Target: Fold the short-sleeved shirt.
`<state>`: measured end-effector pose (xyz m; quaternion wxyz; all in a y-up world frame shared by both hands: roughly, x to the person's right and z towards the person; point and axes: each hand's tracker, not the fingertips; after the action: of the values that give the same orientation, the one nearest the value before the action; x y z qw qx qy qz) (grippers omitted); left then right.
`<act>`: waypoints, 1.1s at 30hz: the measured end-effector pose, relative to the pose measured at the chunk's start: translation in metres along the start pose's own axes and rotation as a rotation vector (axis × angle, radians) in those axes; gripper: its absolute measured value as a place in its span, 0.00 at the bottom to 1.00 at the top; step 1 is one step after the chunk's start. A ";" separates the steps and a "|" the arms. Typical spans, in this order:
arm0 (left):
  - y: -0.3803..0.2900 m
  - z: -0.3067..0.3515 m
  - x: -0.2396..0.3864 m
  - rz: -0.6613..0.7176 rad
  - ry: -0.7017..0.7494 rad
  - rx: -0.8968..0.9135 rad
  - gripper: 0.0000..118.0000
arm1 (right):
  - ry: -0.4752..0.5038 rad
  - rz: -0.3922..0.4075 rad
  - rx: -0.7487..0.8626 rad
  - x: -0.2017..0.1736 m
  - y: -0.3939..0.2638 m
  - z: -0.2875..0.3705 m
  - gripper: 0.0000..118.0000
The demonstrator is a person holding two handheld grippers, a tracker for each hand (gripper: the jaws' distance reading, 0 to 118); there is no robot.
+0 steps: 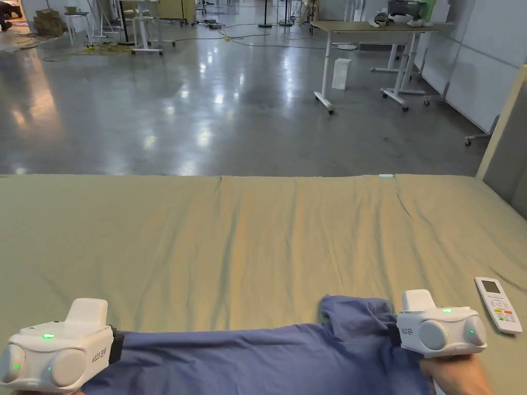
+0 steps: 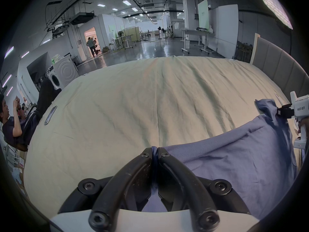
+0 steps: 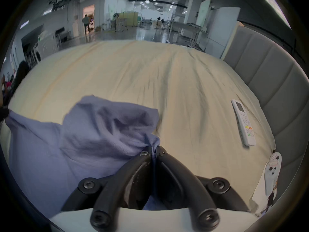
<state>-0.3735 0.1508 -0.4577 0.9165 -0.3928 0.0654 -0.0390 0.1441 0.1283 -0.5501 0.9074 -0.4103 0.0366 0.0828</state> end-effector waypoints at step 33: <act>0.135 0.287 -0.078 0.082 0.040 0.487 0.05 | -0.042 0.042 0.765 0.032 0.098 0.388 0.03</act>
<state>-0.4051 0.4588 -0.3529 0.9835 -0.1566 0.0880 -0.0239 0.1570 0.4870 -0.3708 0.9936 -0.0394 0.0546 0.0904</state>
